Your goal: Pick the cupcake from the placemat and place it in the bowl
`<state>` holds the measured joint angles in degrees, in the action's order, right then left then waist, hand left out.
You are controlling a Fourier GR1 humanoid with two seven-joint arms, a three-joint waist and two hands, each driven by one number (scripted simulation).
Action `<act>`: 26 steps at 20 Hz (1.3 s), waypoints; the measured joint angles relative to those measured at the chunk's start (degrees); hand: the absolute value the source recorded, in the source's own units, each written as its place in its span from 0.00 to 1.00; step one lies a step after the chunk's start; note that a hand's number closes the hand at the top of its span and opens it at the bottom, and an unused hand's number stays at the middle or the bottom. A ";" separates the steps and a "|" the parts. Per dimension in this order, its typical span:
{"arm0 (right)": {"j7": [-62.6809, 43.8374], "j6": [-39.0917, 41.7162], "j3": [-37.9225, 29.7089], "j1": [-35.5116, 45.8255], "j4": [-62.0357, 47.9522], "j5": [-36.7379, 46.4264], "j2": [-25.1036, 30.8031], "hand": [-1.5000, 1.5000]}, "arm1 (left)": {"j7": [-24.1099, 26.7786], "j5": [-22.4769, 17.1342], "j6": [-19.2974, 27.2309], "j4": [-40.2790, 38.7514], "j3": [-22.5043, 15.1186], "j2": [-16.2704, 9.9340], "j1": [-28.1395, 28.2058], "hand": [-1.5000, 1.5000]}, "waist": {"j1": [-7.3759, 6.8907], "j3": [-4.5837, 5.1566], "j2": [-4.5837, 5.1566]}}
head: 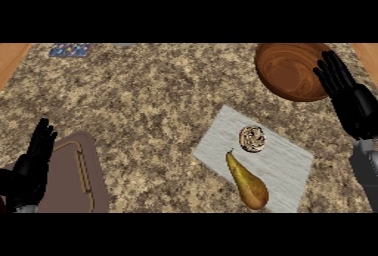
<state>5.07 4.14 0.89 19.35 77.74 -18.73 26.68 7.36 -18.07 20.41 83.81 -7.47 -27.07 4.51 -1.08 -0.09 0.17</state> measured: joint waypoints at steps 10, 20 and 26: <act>2.29 6.67 5.05 5.59 4.03 14.05 11.44 0.00 | -4.10 1.99 -1.09 1.83 0.00 -2.75 -7.26 0.50 | 2.16 0.48 -0.34; 4.06 -3.40 6.42 -17.64 21.70 27.68 11.17 0.00 | -9.37 3.14 -3.59 1.38 1.42 -2.13 -11.99 0.50 | 2.15 0.11 -0.36; -4.39 2.38 2.13 -14.75 25.98 27.10 12.22 0.00 | -11.55 4.93 -5.61 3.05 2.83 -1.30 -12.16 0.50 | 1.35 0.11 -0.27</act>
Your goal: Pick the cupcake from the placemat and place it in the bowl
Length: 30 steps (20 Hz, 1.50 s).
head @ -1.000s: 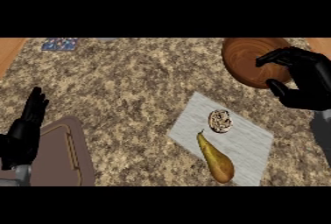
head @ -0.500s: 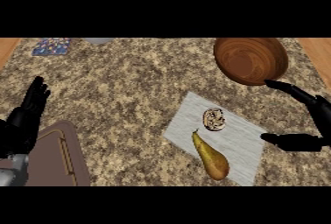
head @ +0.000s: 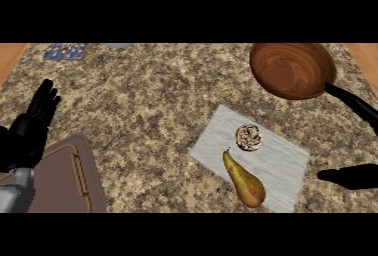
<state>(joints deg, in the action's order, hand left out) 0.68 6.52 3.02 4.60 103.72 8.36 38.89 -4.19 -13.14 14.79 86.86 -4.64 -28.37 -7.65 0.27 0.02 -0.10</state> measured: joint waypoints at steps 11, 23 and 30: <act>-18.94 15.67 7.04 21.15 -4.62 1.31 2.21 0.00 | -0.71 2.64 -0.57 -0.17 -0.28 2.55 -1.32 0.50 | -1.53 0.07 0.25; -25.41 31.53 16.72 34.24 -20.12 4.55 -5.56 0.00 | -1.18 3.50 -2.20 -0.40 1.83 3.27 -1.64 0.50 | -1.19 0.02 0.25; -27.60 37.86 20.14 35.26 -25.02 8.29 -9.31 0.00 | -1.40 4.19 -3.01 0.69 2.85 4.18 -0.37 0.50 | -0.95 0.00 0.15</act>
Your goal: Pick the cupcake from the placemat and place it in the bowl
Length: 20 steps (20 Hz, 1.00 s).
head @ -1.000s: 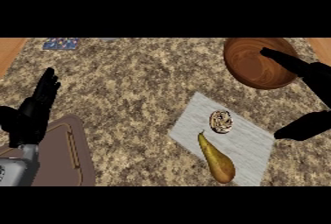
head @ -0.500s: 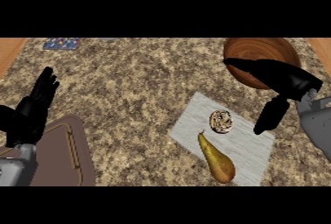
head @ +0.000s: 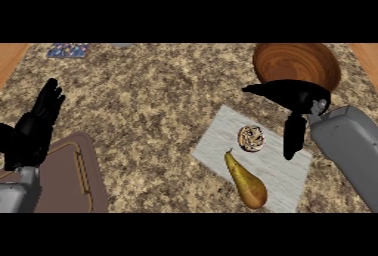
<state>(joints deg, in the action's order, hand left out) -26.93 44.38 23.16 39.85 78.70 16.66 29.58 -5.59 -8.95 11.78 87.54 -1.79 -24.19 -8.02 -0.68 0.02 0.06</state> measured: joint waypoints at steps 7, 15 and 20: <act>6.90 -5.88 1.91 -1.91 -0.94 11.25 -1.22 0.00 | -0.57 1.56 -0.62 0.79 0.96 1.10 0.13 0.50 | 0.26 -0.03 -0.01; 9.61 -8.70 1.88 -5.78 -1.89 19.46 -5.98 0.00 | -1.34 3.09 -2.43 0.25 2.83 2.37 -0.44 0.50 | 0.47 -0.02 -0.04; 11.20 -8.91 1.72 -8.34 -3.52 23.33 -7.93 0.00 | 0.84 3.24 -4.45 -1.70 4.63 3.18 -0.07 0.50 | 0.48 -0.02 -0.03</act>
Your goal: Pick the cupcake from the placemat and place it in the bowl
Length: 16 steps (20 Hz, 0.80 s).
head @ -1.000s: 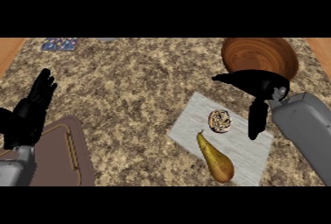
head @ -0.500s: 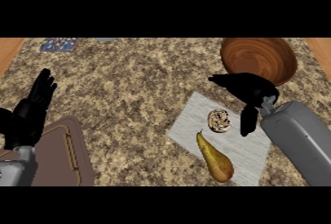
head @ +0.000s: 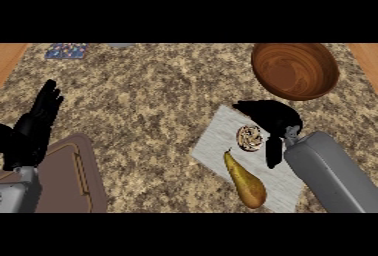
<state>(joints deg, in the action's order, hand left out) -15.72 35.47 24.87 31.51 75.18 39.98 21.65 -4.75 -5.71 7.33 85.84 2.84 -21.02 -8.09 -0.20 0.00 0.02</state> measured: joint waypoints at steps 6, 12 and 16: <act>2.41 -1.00 -1.83 -1.10 -2.68 4.68 -2.57 0.00 | -1.40 3.05 0.82 0.69 -0.22 2.38 -0.59 0.50 | 0.01 -0.01 0.00; 3.70 -2.15 -3.54 -1.56 -5.11 9.24 -5.30 0.00 | -2.88 4.19 -0.16 1.57 0.95 3.30 -1.53 0.50 | 0.00 -0.01 0.00; 4.80 -1.82 -4.83 -1.64 -7.89 10.19 -7.20 1.00 | -1.52 4.12 -1.59 0.85 2.16 3.50 -0.84 0.50 | -0.04 0.00 0.01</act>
<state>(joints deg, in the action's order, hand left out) -10.92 33.65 20.04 29.87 67.29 50.17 14.45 -6.27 -1.59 5.74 86.69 5.00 -17.52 -8.93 -0.24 0.00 0.03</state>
